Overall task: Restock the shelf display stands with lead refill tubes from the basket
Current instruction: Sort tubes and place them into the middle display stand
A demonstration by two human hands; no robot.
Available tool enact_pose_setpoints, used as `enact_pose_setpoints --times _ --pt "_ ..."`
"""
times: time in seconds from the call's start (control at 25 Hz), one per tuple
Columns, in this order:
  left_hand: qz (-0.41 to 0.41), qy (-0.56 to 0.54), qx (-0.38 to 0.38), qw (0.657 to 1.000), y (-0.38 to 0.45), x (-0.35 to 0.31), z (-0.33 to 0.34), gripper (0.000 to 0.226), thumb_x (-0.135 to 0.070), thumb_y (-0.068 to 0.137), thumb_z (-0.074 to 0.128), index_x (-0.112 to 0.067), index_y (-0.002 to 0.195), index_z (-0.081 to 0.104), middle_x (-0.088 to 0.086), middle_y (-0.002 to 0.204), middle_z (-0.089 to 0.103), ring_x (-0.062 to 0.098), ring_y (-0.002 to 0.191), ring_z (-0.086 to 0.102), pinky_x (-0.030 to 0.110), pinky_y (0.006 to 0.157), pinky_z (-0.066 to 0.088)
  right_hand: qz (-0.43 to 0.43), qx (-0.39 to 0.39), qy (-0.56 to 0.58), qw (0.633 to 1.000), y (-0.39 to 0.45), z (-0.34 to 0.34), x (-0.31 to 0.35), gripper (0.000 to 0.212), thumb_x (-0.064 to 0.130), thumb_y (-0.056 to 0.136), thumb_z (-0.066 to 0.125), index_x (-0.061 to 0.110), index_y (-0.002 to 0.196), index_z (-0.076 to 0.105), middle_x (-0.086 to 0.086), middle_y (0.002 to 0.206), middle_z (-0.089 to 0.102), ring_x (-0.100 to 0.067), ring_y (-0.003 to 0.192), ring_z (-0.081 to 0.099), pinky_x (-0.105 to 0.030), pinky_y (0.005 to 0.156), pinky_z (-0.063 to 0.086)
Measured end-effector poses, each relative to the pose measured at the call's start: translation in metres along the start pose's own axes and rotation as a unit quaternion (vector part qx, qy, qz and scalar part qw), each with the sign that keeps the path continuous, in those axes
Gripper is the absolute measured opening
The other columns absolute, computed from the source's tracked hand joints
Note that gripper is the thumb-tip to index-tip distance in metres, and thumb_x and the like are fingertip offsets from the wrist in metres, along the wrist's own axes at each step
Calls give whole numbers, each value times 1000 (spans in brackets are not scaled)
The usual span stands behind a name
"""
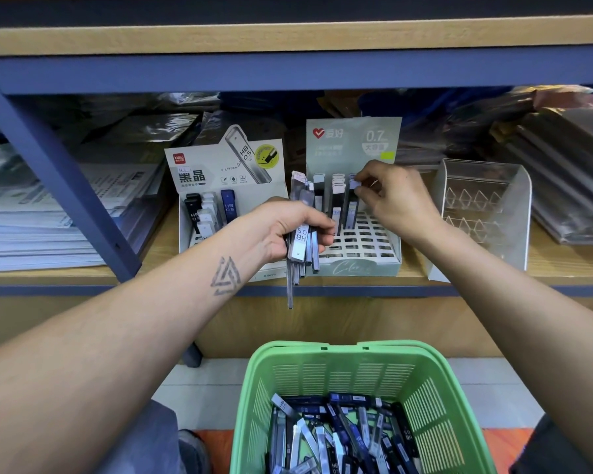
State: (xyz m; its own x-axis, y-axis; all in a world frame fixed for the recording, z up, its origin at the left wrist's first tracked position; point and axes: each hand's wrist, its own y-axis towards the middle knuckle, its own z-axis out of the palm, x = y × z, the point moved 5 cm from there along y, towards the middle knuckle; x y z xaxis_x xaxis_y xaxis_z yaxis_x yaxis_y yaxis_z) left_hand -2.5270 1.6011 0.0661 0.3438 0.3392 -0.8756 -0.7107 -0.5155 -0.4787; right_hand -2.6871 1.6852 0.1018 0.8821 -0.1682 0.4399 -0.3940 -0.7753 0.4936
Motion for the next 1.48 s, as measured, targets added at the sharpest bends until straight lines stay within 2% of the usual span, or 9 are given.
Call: enact_pose_setpoints --times 0.24,0.32,0.4,0.56,0.68,0.88,1.12,1.4,1.48 --pt "1 -8 0 1000 0 0 -2 9 2 90 64 2 82 67 11 67 69 16 58 69 28 61 60 -7 -3 -55 998 -3 -3 6 29 15 95 53 20 117 71 -7 102 75 -32 95 67 -43 82 56" --pt "1 -24 0 1000 0 0 -1 10 3 91 62 2 81 66 13 69 70 18 60 70 30 63 61 -9 -21 -33 999 -7 -6 13 25 16 93 55 21 113 70 -3 92 74 -26 86 68 -39 76 55" --pt "3 -46 -1 999 0 1 1 12 5 92 59 2 82 64 14 72 71 19 62 72 32 65 61 20 6 86 996 -10 -4 21 12 16 92 61 19 101 69 2 75 70 -13 67 64 -29 65 53" --pt "19 -59 39 997 -7 -2 7 13 7 93 54 3 93 65 17 84 73 20 65 73 33 68 61 96 133 238 957 -17 10 34 15 11 94 68 8 109 70 -5 75 71 -8 58 62 -19 54 49" --pt "27 -61 66 996 -14 -5 10 17 11 93 50 5 94 65 17 82 74 20 67 73 34 70 61 153 161 283 933 -18 15 30 23 16 94 70 11 116 71 -1 77 68 -8 60 55 -20 47 40" --pt "35 -53 88 994 -23 -8 14 20 13 92 47 7 101 64 19 85 74 22 70 75 36 71 61 228 209 388 868 -24 21 25 23 15 89 74 11 112 74 -5 84 69 -14 72 54 -23 52 35" --pt "44 -54 107 992 -25 -9 18 29 13 92 45 6 115 61 24 96 74 30 85 75 40 81 61 275 194 523 783 -25 21 25 10 0 87 70 9 92 71 -8 83 66 -10 57 52 -19 45 29" --pt "27 -42 68 996 -18 -5 10 24 10 94 45 8 109 64 24 96 73 29 86 74 39 84 59 247 129 498 821 -18 14 12 30 -4 84 73 12 109 68 -9 82 73 -17 61 62 -24 49 40" --pt "26 -23 64 997 -18 -5 12 23 10 94 45 5 101 66 22 88 74 27 79 75 38 79 60 237 118 495 828 -18 13 13 22 5 87 74 12 106 68 -11 81 72 -19 59 62 -24 47 40"
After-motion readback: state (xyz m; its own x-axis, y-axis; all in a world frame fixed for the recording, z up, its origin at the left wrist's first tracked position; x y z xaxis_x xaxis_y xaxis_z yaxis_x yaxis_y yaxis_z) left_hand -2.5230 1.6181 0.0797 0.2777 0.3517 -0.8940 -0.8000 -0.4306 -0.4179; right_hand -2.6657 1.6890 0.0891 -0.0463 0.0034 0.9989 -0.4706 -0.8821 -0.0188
